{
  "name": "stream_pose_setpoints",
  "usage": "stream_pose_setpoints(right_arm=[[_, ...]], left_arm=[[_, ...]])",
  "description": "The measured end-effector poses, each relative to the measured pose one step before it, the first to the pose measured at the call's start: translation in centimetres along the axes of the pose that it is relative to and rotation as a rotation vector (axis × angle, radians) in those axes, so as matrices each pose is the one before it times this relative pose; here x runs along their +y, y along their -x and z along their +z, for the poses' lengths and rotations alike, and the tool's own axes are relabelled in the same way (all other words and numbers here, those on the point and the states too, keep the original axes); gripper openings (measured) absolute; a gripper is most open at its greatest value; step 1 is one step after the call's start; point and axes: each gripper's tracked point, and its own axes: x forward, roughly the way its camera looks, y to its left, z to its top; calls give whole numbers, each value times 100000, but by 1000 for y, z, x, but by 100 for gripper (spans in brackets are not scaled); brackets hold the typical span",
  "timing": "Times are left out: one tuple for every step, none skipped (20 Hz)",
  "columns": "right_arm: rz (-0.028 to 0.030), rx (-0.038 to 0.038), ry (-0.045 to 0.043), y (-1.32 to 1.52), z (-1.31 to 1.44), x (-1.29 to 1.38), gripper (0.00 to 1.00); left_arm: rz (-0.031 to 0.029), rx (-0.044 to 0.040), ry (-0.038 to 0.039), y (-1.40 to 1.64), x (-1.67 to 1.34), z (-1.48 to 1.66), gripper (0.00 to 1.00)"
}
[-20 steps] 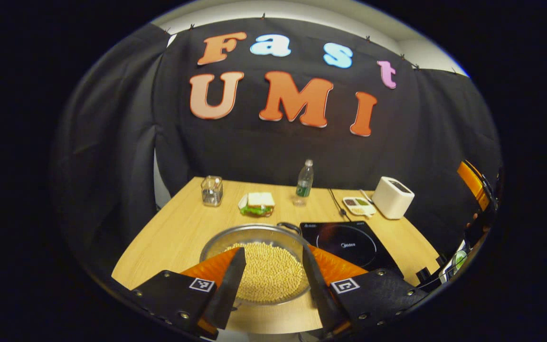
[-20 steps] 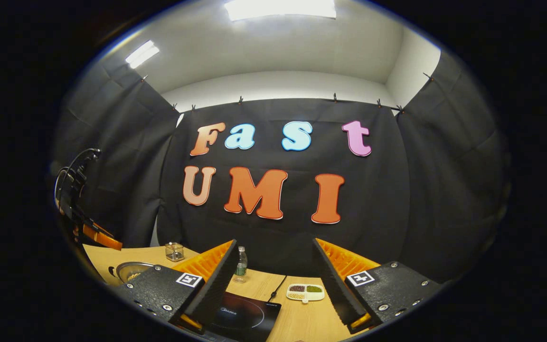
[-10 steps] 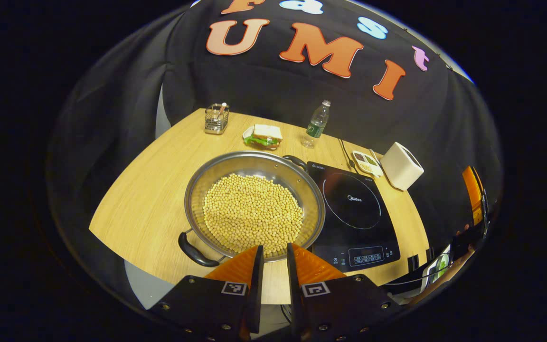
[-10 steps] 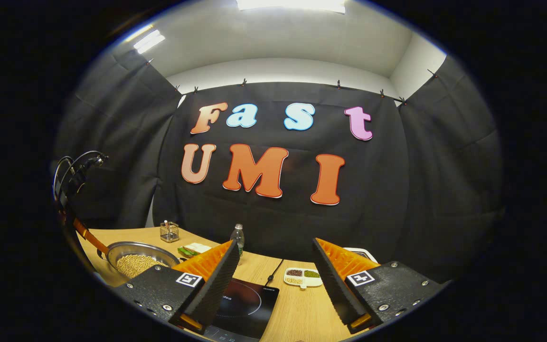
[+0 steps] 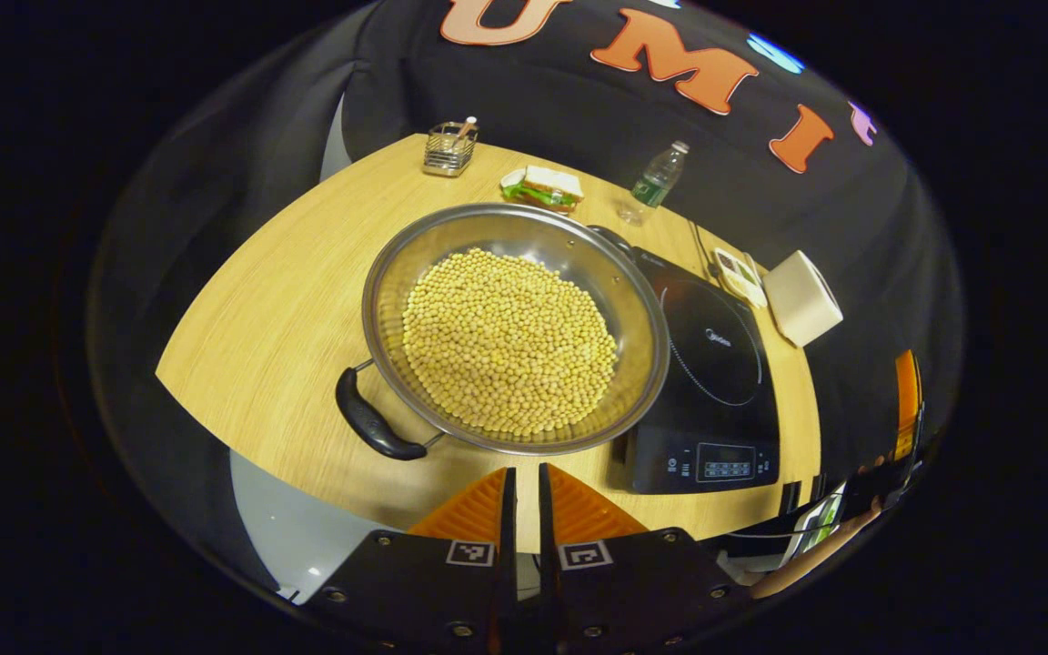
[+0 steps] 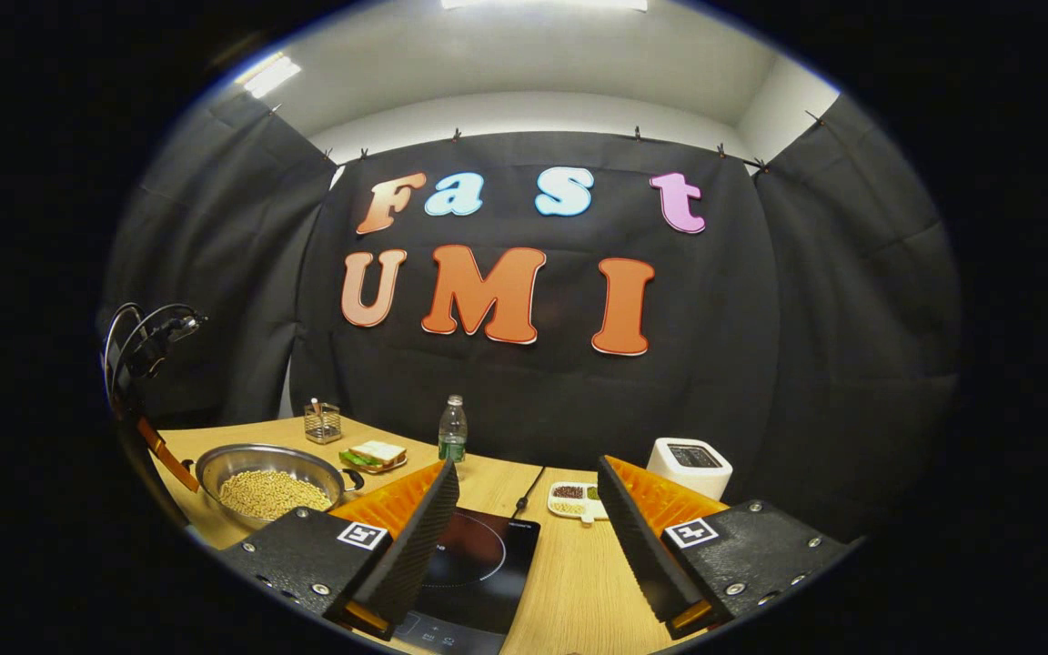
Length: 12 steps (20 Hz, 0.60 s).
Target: First push the handle of the pot to place it horizontally, then grasp the pot with both hands and set it on the induction cooktop.
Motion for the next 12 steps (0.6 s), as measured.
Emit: stream_pose_setpoints(right_arm=[[-636,598,335,52,-267,-112,95],[-191,406,361,-60,-142,10,95],[-69,172,304,-132,-112,35,95],[86,260,349,-43,-160,132,95],[80,268,367,-94,-114,138,95],[-27,310,337,-79,-116,32,95],[-275,270,195,-62,-165,-59,95],[-671,447,59,-99,-168,-103,95],[-239,251,-173,-223,-142,19,95],[8,221,-581,-106,-118,68,95],[373,169,-817,-149,-41,121,95],[345,284,-790,-169,-88,178,95]], left_arm=[[10,798,1496,-226,162,-3,11],[617,789,1026,-218,383,-65,11],[1540,251,878,-489,657,9,11],[1626,660,-226,-279,538,33,11],[1202,373,-365,-314,422,-137,11],[242,-215,-221,-254,142,82,10],[-323,272,226,-361,44,-69,11],[84,479,868,-343,190,-88,11],[485,424,1034,-303,293,75,11],[260,314,1697,-354,355,152,11],[-861,-55,1151,-153,64,286,9],[-544,-60,796,-141,158,146,5]])
